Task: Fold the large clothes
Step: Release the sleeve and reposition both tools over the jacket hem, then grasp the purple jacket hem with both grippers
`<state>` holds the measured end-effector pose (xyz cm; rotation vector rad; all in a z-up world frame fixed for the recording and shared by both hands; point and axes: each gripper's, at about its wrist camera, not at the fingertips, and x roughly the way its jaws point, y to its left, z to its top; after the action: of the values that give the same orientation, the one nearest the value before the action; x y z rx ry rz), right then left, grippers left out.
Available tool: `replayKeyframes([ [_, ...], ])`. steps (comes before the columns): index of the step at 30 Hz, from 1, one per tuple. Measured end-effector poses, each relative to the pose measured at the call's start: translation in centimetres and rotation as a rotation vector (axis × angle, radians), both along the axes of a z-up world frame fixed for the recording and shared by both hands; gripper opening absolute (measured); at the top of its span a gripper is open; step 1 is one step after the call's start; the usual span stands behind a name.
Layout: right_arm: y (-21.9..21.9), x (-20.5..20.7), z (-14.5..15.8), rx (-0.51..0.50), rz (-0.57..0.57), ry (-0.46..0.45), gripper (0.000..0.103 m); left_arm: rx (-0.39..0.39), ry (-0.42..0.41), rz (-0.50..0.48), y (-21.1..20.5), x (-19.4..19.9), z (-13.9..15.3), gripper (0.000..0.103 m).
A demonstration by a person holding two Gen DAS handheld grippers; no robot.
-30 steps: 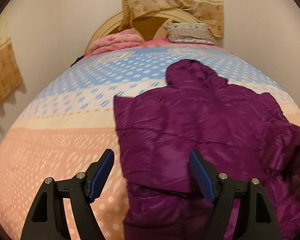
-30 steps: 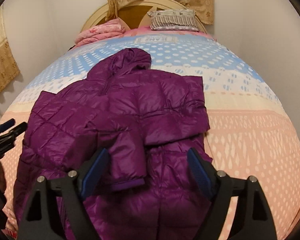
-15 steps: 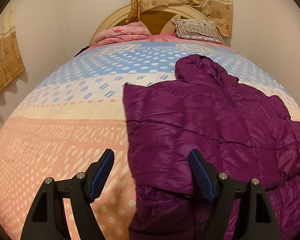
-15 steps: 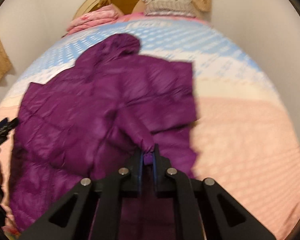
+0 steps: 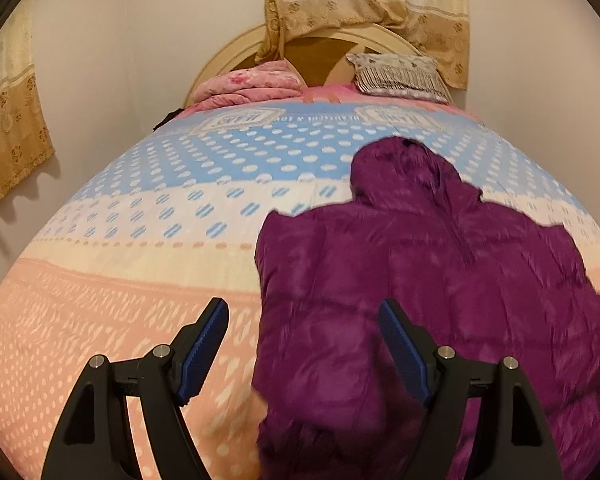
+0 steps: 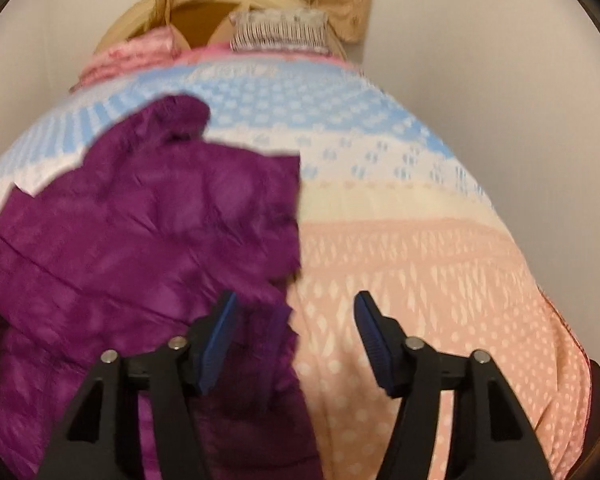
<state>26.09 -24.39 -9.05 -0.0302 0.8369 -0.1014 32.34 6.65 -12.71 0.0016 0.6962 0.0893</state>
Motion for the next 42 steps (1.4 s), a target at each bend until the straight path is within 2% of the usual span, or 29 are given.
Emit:
replayKeyframes([
  [1,1.1,0.2,0.2,0.017,0.027,-0.01,0.045,-0.015,-0.001,-0.003,-0.2,0.6,0.1,0.078],
  [2,1.8,0.4,0.2,0.029,0.044,-0.014,0.043,-0.021,0.002,-0.006,-0.4,1.0,0.0,0.078],
  [5,4.8,1.5,-1.4,0.026,0.102,-0.022,0.043,-0.026,0.033,-0.01,-1.0,2.4,-1.4,0.078],
  [8,6.6,2.8,-4.1,0.043,0.151,-0.008,0.042,-0.017,0.091,0.006,-1.1,3.1,-3.9,0.078],
  [11,7.8,3.5,-5.9,0.002,0.172,-0.02,0.042,-0.026,0.114,0.014,-0.9,2.6,-6.0,0.078],
  [19,7.4,4.1,-7.6,0.028,0.175,-0.009,0.042,0.014,0.108,0.028,-1.5,2.6,-7.1,0.081],
  [27,7.2,4.3,-8.4,0.042,0.176,-0.001,0.042,0.017,0.12,0.04,-1.5,2.9,-7.6,0.086],
  [37,6.9,4.6,-9.1,0.076,0.177,0.016,0.042,-0.011,0.141,0.046,-1.1,3.2,-8.1,0.091],
  [42,7.1,4.5,-9.3,0.057,0.177,0.014,0.042,-0.027,0.155,0.054,-0.8,3.3,-8.4,0.095],
])
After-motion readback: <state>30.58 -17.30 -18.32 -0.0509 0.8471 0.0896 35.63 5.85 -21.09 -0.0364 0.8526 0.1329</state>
